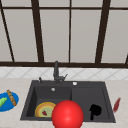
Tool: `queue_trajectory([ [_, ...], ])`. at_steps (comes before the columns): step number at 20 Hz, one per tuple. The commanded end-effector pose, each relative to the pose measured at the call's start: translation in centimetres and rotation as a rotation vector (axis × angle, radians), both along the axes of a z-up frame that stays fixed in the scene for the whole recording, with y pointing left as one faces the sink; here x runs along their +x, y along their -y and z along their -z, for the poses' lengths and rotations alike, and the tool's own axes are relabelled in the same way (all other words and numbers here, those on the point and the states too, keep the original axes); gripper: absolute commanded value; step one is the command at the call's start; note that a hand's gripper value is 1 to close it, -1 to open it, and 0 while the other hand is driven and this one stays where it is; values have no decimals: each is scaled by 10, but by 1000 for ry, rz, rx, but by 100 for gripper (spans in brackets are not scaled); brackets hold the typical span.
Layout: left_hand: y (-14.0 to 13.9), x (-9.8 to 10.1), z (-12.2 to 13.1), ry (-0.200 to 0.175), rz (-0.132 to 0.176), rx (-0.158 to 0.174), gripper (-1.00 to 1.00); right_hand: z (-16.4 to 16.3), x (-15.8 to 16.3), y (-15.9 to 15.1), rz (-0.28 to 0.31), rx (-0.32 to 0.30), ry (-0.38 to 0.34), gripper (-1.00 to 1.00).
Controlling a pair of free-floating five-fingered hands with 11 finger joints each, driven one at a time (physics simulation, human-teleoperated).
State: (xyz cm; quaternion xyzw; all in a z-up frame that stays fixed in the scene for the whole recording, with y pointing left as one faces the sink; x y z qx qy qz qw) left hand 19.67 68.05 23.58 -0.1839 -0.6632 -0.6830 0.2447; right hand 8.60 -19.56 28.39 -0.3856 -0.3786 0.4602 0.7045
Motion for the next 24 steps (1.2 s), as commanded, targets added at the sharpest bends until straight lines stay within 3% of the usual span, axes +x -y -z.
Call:
queue_trajectory([
  [1, 17, 3, -16, 0, -31, 17, -100, 0, 0, 0, 0, 0, 0, 0],
  [14, 54, 11, -26, -15, -79, 17, -100, 0, 0, 0, 0, 0, 0, 0],
  [18, 64, 19, -25, -24, -53, 46, -100, 0, 0, 0, 0, 0, 0, 0],
  [24, 77, 35, -25, -19, -62, 50, -100, 0, 0, 0, 0, 0, 0, 0],
])
